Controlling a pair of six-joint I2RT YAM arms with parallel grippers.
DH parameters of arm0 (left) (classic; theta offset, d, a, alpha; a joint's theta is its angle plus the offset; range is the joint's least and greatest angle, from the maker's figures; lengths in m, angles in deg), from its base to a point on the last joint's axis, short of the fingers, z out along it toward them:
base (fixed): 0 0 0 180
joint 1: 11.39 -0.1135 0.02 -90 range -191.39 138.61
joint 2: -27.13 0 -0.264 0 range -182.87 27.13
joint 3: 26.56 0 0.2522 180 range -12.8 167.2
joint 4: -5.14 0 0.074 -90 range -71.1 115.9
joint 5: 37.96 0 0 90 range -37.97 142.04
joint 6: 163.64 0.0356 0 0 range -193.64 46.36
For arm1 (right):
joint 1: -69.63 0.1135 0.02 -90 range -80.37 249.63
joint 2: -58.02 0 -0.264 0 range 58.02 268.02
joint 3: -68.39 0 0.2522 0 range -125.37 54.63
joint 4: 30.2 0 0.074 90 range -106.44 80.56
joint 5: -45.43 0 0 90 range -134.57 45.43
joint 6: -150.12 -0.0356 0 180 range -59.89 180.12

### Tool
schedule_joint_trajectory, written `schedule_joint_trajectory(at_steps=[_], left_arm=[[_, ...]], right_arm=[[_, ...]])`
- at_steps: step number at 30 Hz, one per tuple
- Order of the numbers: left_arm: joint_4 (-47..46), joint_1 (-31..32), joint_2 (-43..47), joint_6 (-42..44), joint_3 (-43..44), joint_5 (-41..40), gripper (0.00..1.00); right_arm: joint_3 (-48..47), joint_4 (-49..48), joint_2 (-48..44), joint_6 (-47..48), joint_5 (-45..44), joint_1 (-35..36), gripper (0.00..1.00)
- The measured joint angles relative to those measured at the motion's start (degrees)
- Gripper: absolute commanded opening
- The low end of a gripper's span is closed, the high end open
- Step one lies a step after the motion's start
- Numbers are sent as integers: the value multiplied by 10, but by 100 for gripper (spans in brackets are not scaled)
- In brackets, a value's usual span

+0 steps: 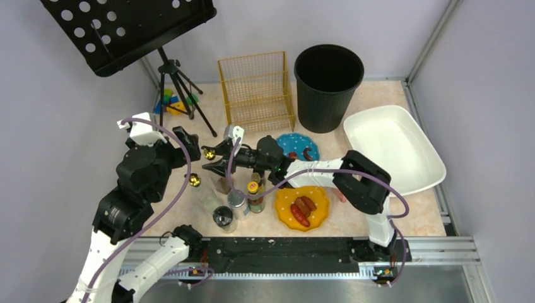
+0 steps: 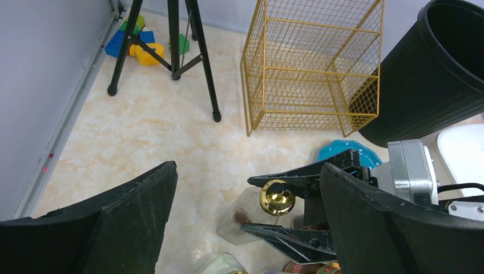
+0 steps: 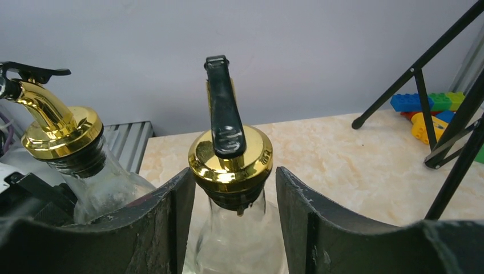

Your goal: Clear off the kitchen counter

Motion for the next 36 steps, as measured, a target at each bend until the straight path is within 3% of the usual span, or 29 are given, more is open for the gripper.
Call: schedule_joint_trajectory(at_steps=[2, 5, 11, 23, 36], left_arm=[[0, 0, 0, 0, 0, 1, 99], [0, 0, 0, 0, 0, 3, 99], [0, 0, 0, 0, 0, 6, 99], [0, 0, 3, 0, 0, 6, 99], [-14, 0, 38, 2, -3, 3, 99]], right_arm=[[-5, -1, 3, 0, 0, 2, 48], [-6, -10, 6, -1, 0, 3, 35], [-13, -8, 9, 0, -2, 4, 0], [-29, 20, 9, 15, -51, 7, 0], [-112, 67, 8, 42, -114, -7, 0]])
